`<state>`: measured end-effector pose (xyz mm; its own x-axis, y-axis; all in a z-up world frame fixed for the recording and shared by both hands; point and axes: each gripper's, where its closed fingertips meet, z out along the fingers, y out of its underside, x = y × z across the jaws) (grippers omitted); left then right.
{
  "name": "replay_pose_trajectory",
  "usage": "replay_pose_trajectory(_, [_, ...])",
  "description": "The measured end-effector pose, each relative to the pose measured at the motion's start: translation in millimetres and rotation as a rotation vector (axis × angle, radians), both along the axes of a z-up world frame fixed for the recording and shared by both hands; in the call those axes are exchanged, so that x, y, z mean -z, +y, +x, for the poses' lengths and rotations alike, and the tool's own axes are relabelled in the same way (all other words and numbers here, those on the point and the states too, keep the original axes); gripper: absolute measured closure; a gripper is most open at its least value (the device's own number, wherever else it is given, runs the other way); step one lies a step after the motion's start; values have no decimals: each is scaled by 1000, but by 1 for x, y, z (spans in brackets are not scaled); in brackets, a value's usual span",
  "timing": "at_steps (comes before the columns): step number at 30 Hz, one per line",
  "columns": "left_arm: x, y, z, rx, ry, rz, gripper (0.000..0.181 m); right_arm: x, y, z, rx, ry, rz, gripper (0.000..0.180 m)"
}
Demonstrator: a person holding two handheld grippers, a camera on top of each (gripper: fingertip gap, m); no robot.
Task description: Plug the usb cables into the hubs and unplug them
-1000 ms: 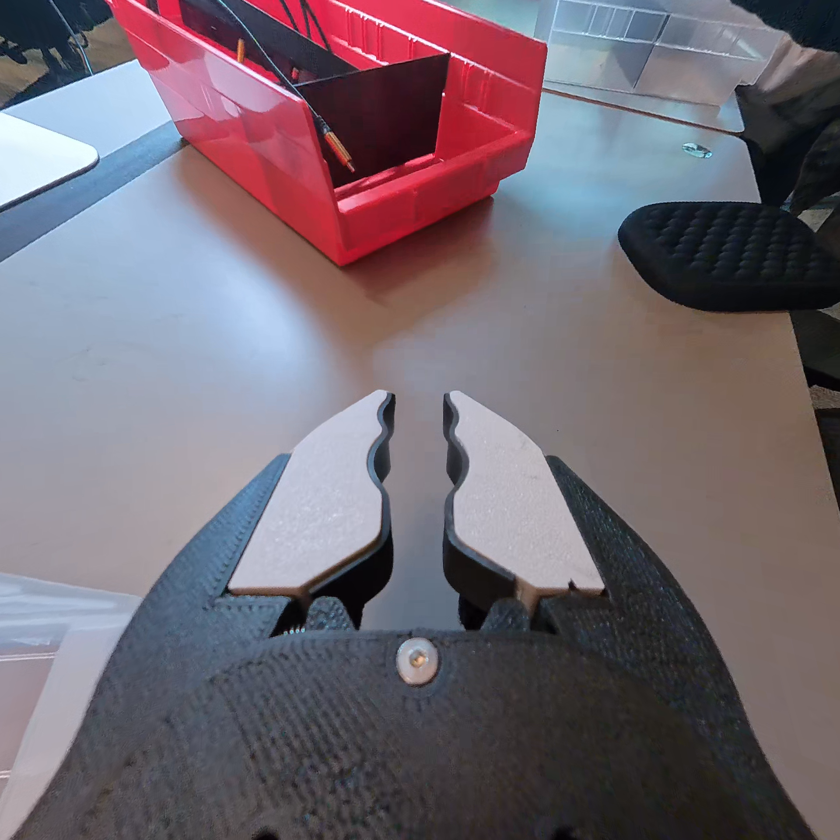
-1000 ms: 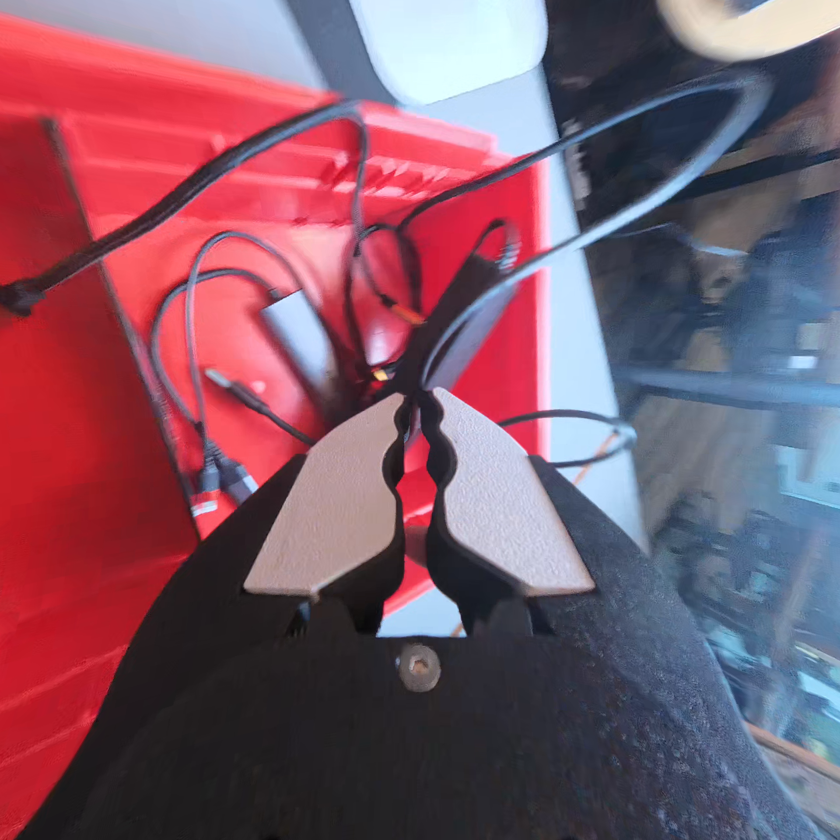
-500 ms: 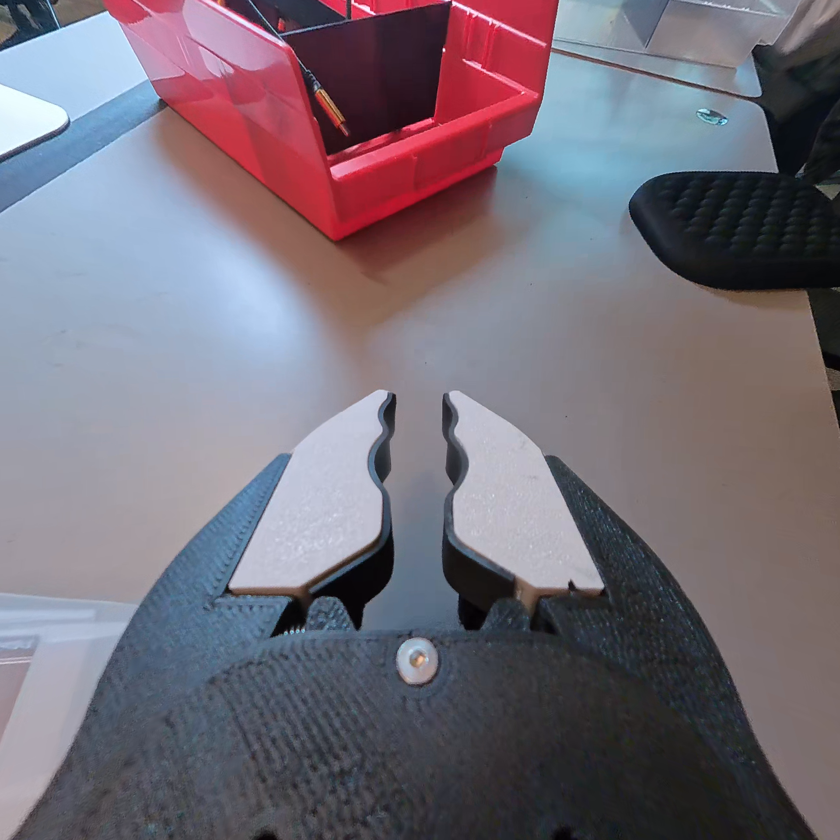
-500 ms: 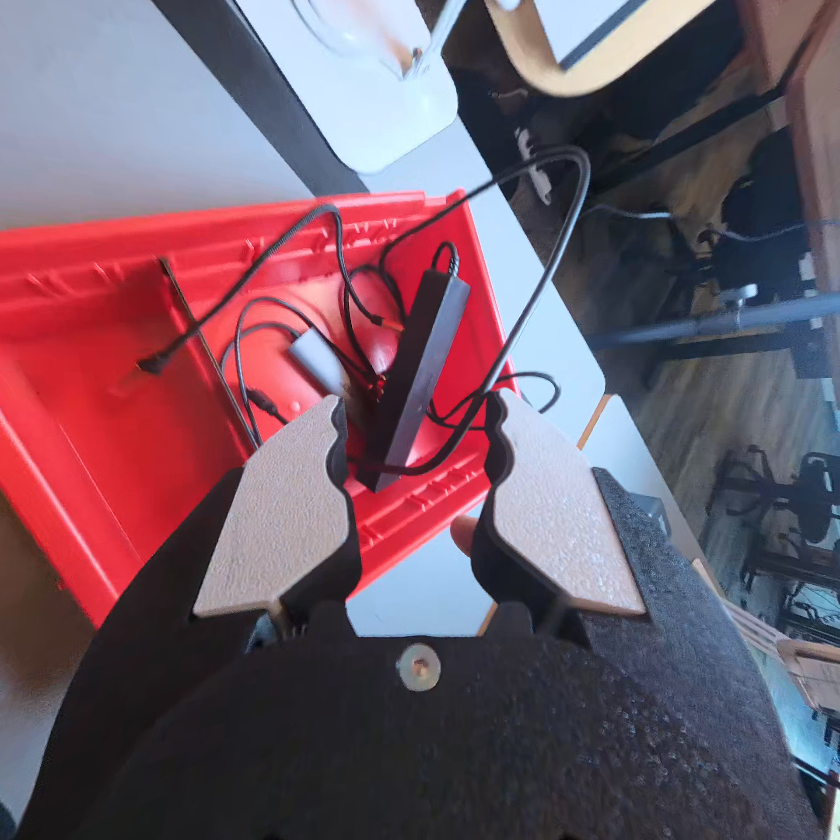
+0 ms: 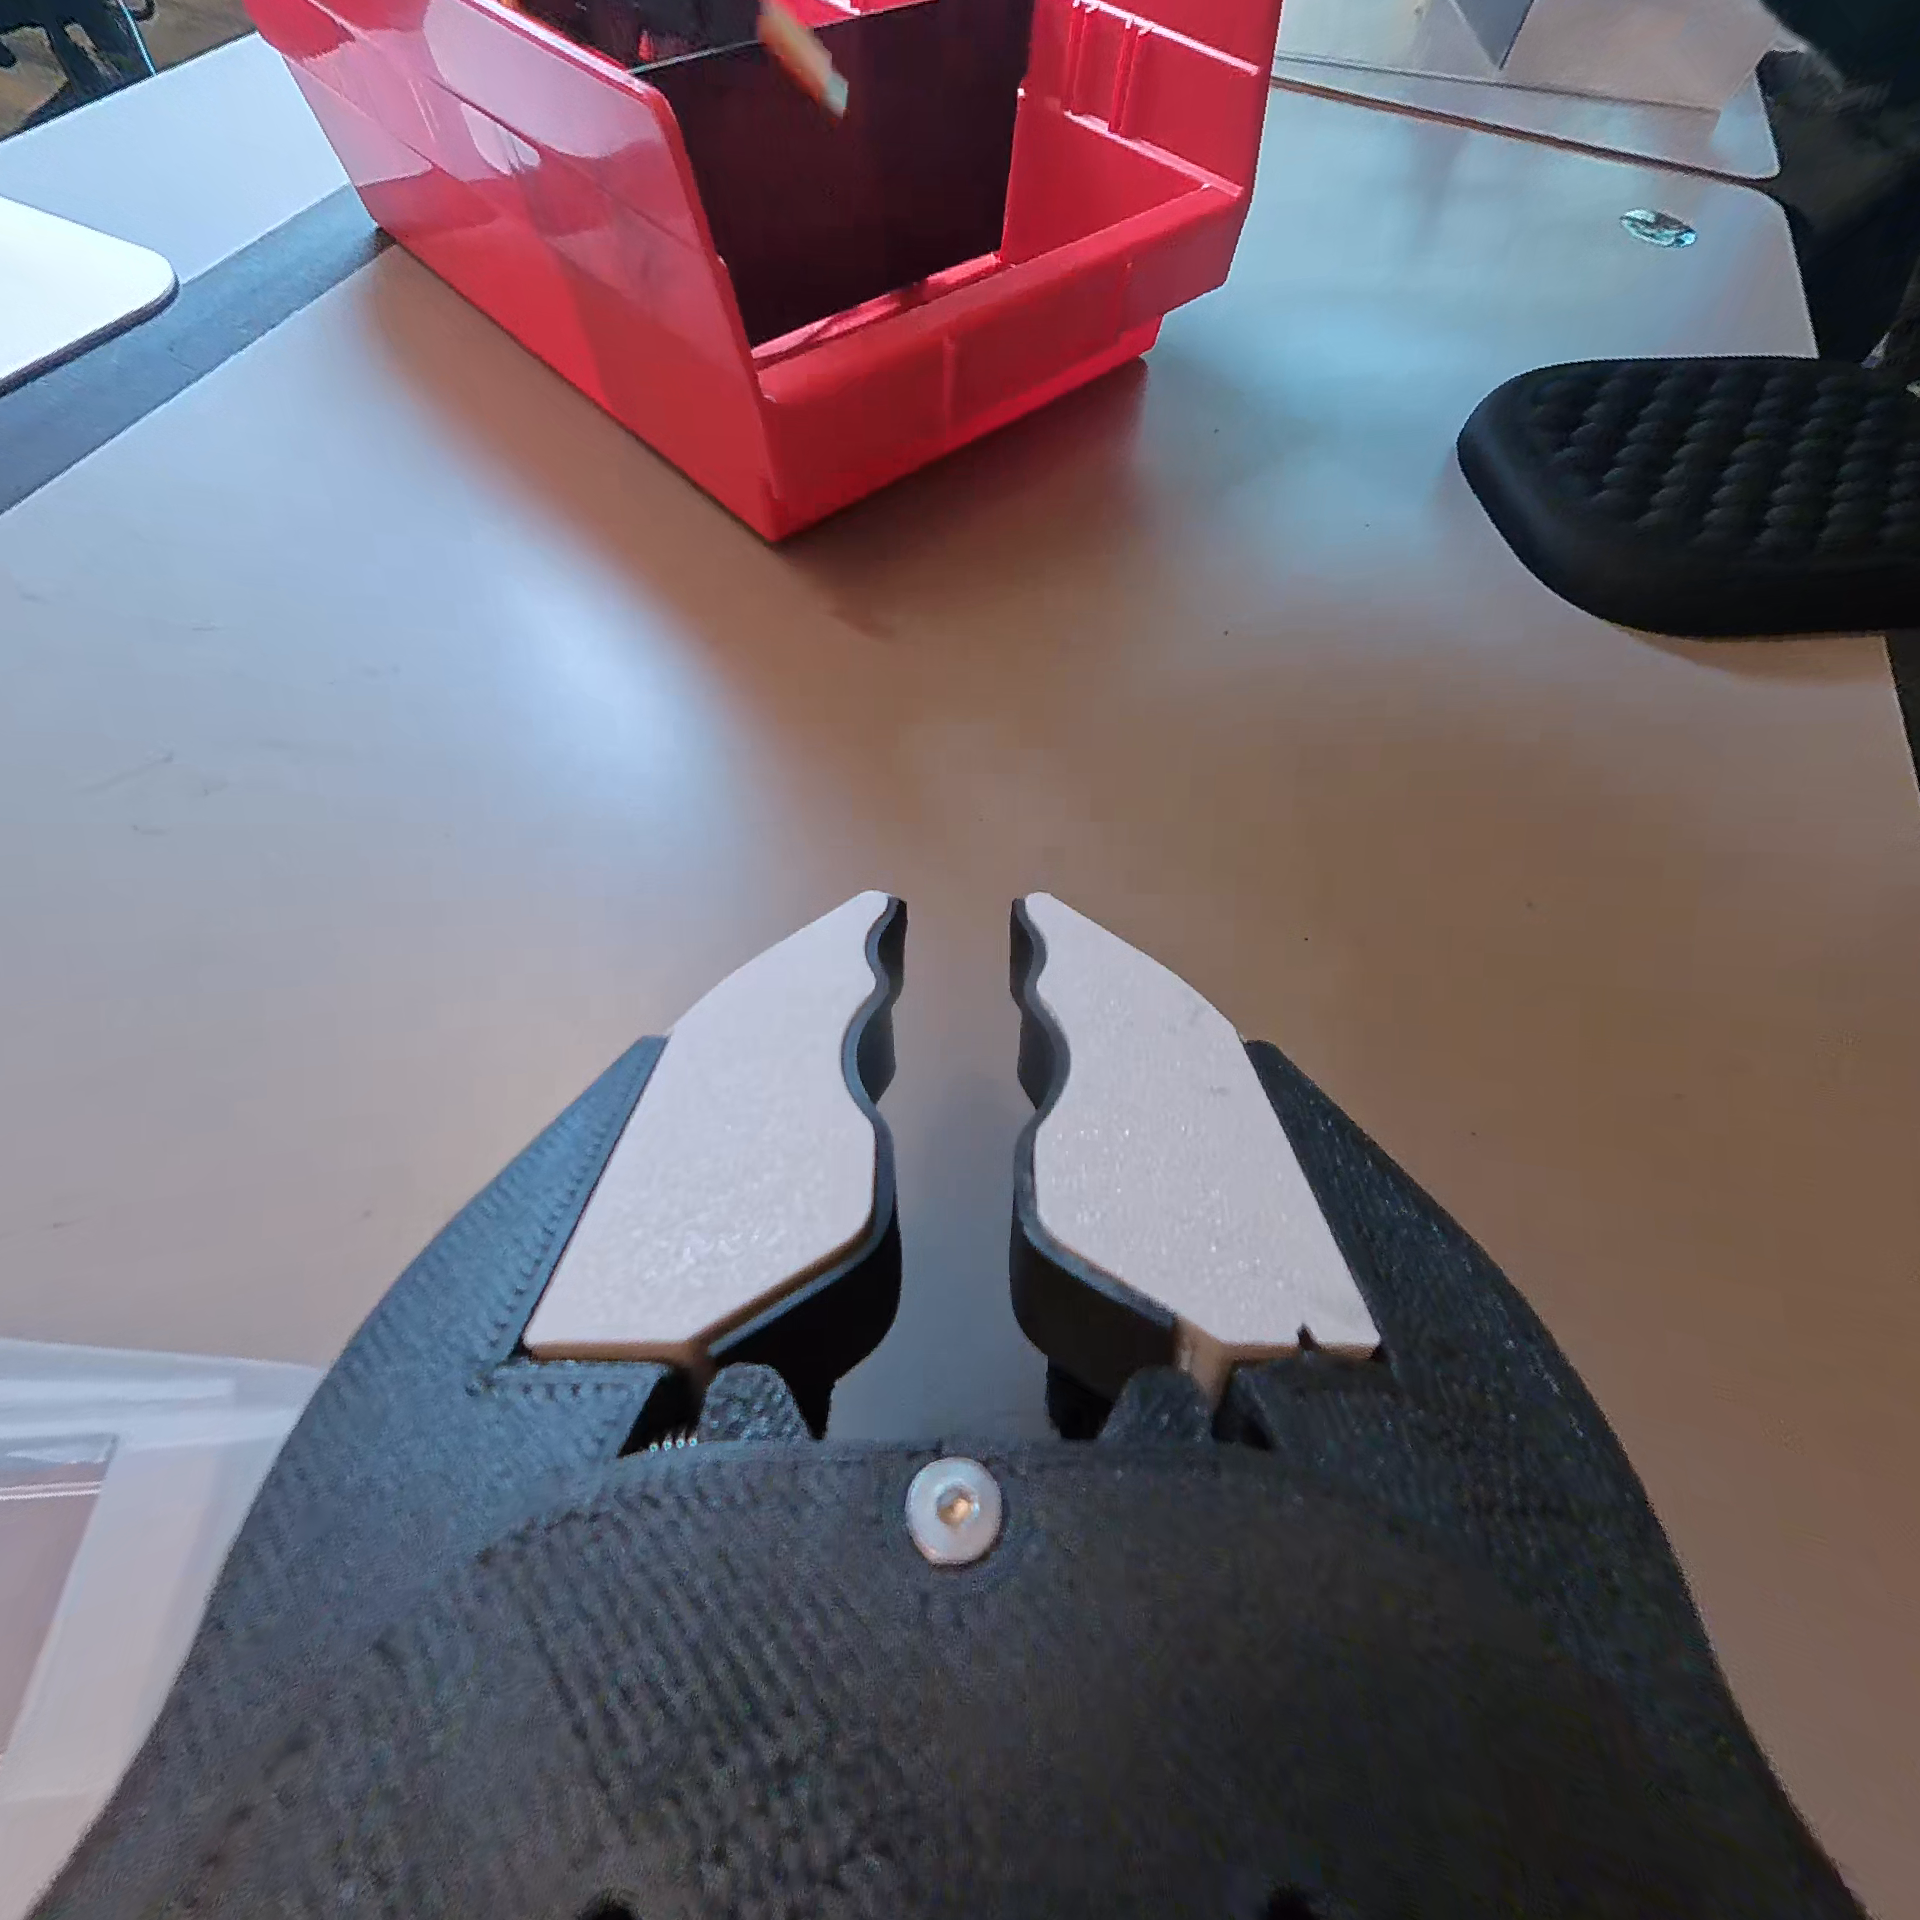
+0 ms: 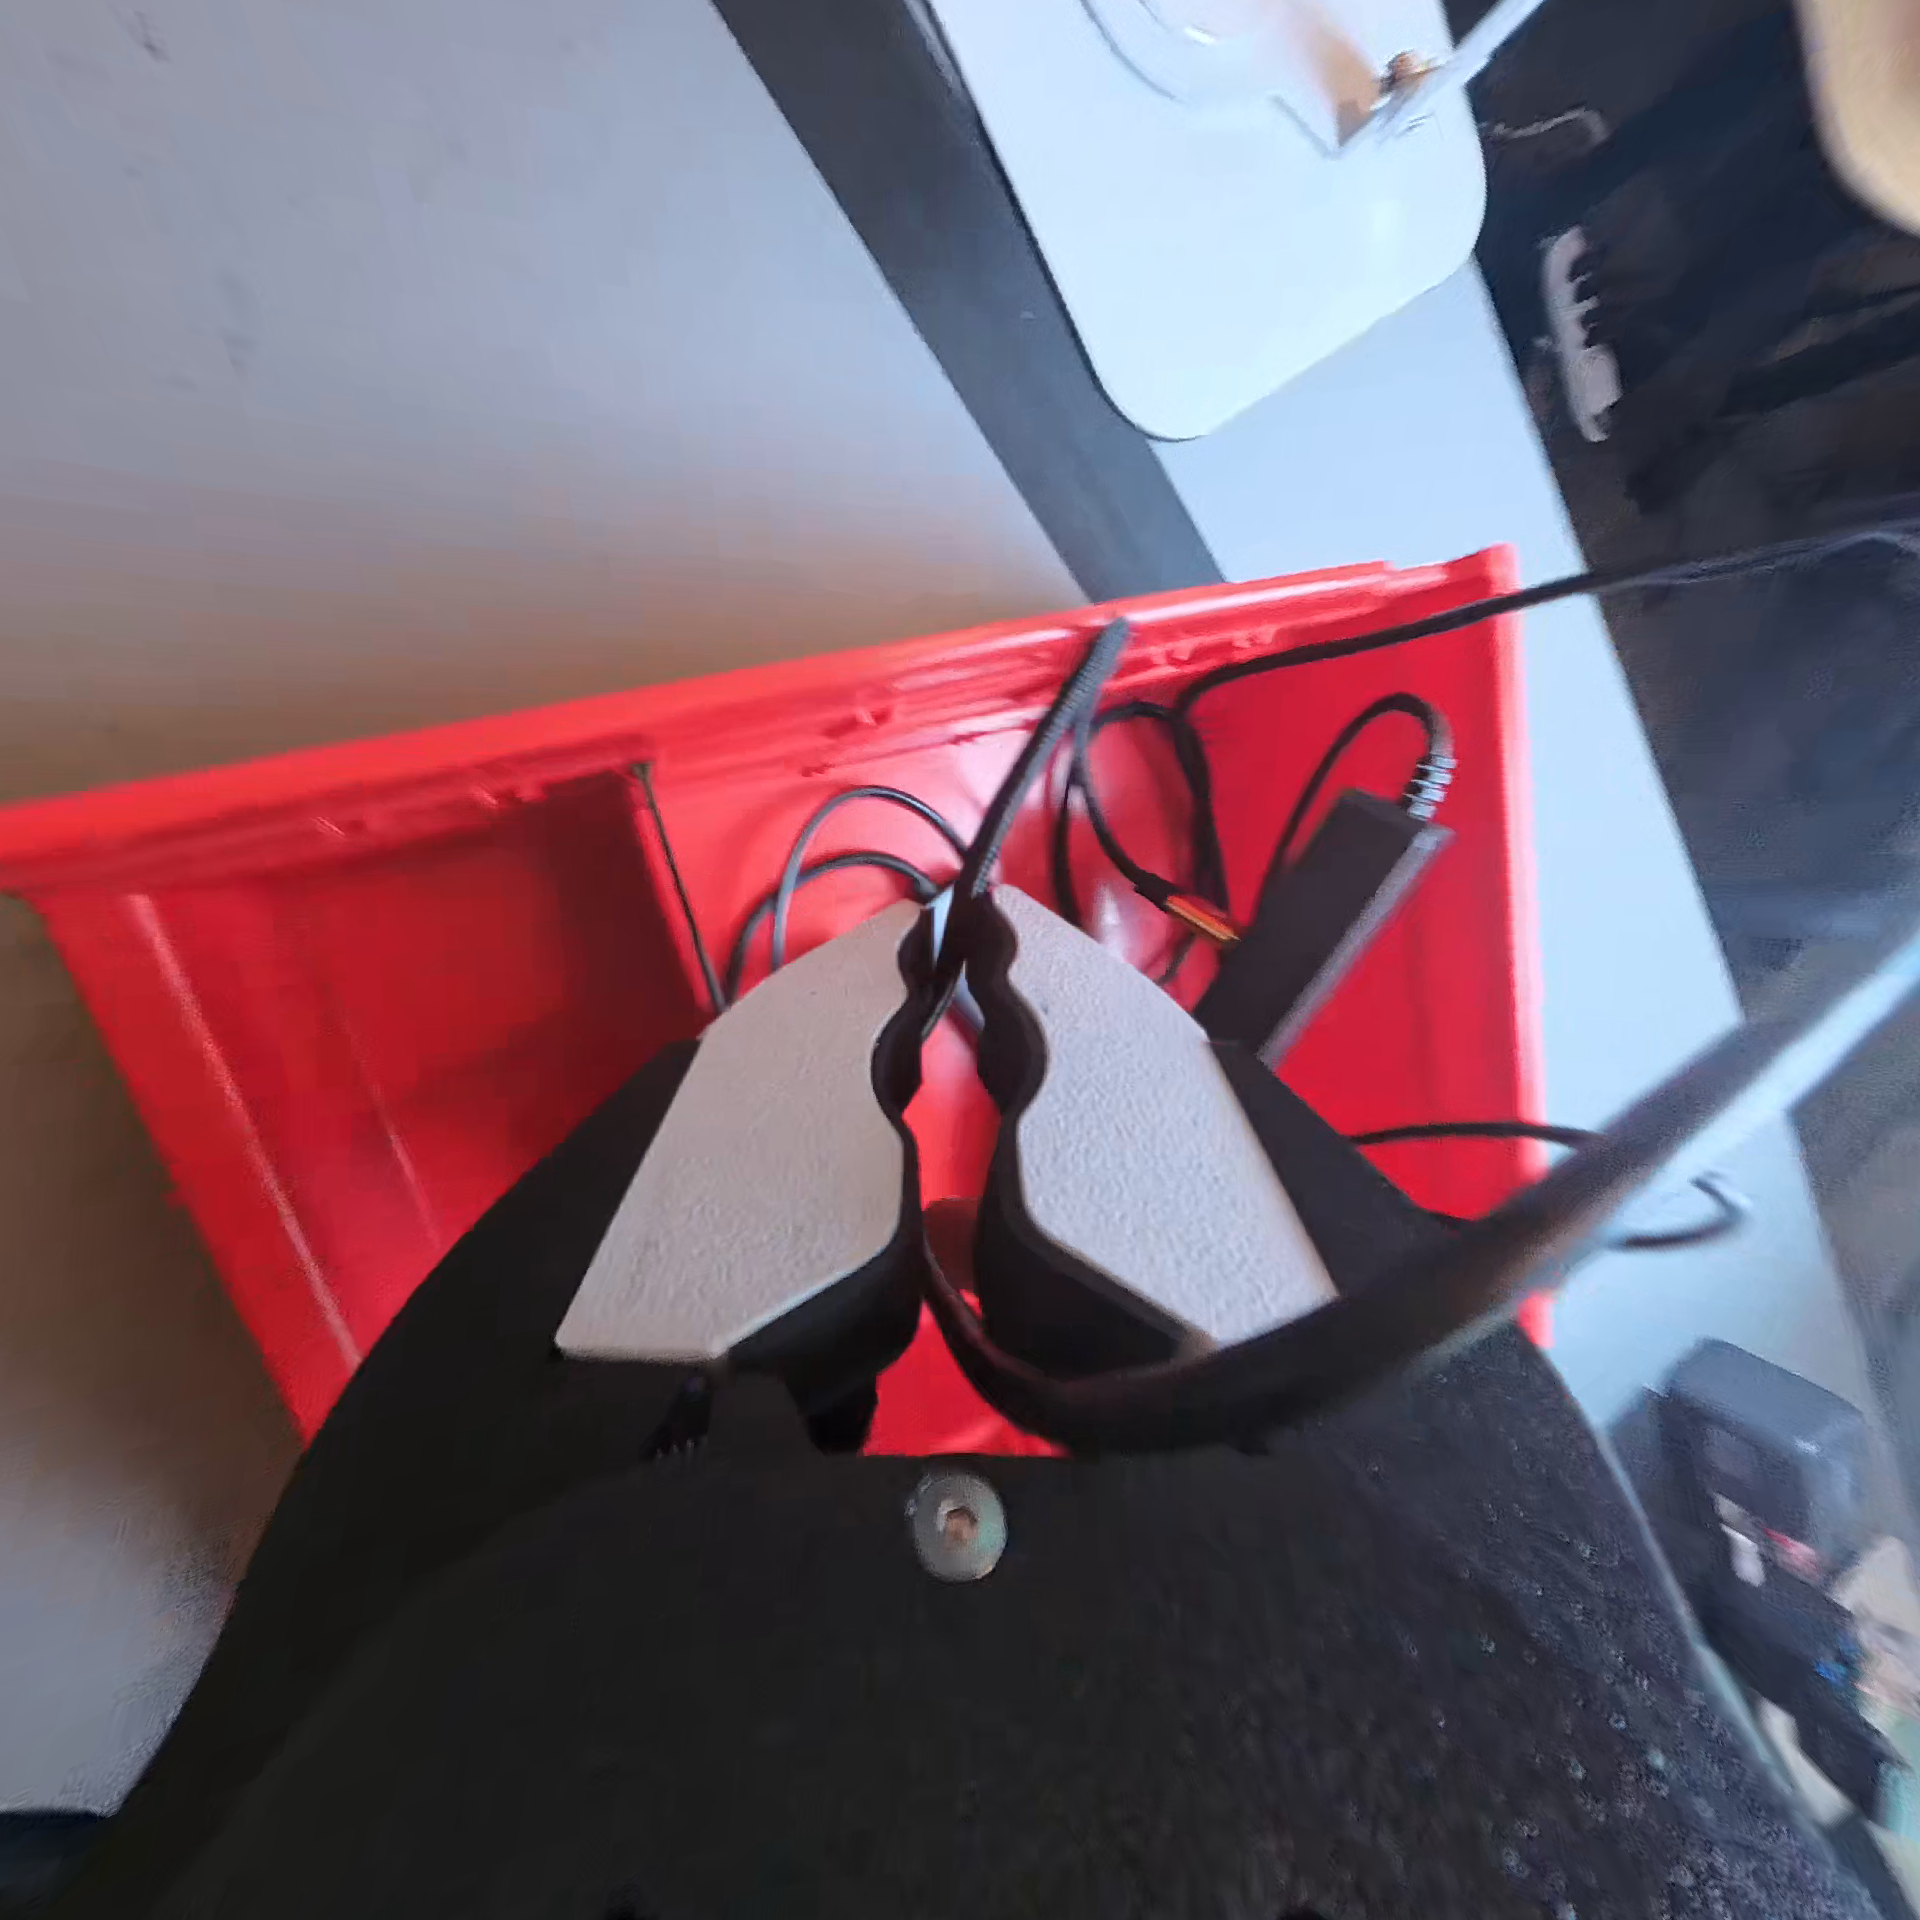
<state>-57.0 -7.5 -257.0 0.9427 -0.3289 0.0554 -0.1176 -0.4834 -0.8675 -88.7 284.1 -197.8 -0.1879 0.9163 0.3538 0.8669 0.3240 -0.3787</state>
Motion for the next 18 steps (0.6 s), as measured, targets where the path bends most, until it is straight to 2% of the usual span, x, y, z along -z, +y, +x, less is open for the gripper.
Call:
replay_pose_trajectory(5, [5,1,2,15,0,-17,162,-45,58,14,-32,6,315,175])
replay_pose_trajectory(10, [8,0,1,11,18,-28,162,18,41,29,-175,-159,176,172])
replay_pose_trajectory(13, [11,0,1,8,16,-37,162,37,28,41,-187,-244,89,127])
replay_pose_trajectory(16, [15,0,0,7,20,-49,162,15,21,49,-165,-185,-14,102])
replay_pose_trajectory(18, [14,0,1,9,23,-46,162,-9,19,56,-144,-115,-76,95])
